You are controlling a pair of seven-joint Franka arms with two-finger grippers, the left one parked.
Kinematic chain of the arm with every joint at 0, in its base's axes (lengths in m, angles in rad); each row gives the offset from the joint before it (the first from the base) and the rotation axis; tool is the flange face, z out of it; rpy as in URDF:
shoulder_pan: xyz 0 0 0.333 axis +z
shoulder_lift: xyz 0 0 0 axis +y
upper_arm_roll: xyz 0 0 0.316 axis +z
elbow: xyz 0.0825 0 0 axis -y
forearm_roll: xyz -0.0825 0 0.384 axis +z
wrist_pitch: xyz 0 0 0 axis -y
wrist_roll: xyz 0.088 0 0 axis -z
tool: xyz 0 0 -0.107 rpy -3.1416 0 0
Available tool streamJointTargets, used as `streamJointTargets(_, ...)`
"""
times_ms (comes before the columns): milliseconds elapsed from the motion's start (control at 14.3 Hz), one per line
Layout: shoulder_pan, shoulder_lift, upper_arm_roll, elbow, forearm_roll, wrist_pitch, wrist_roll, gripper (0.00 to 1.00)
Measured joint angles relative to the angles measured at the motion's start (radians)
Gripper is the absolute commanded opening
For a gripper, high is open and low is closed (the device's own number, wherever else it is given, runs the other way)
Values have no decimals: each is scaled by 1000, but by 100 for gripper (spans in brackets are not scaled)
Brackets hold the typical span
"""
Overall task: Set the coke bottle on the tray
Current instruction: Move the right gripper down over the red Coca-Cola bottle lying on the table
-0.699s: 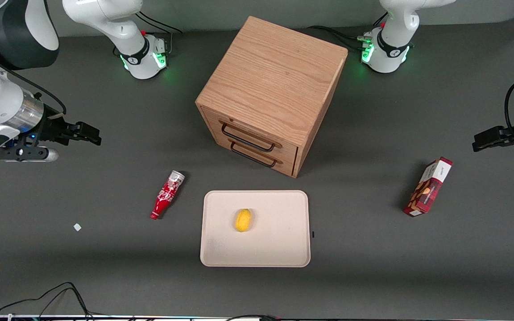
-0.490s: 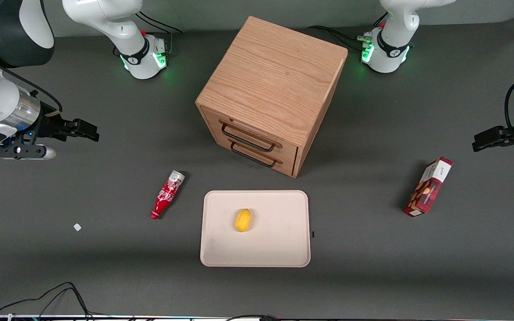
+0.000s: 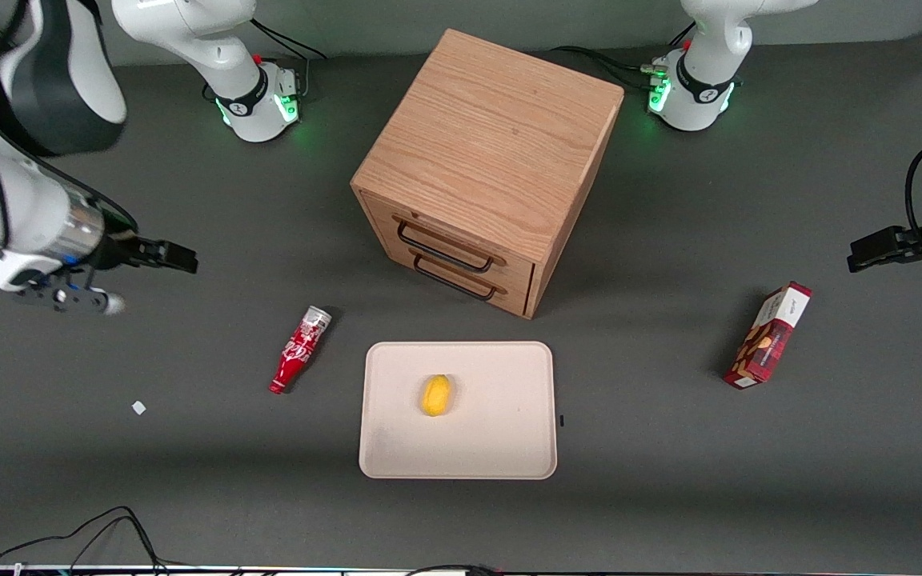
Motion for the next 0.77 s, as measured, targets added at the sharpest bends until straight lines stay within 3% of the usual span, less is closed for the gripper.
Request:
streamJointTargets(350, 25, 158, 47, 19, 0, 190, 238, 100)
streamJointTargets(769, 59, 209, 61, -158, 0, 485, 383, 100)
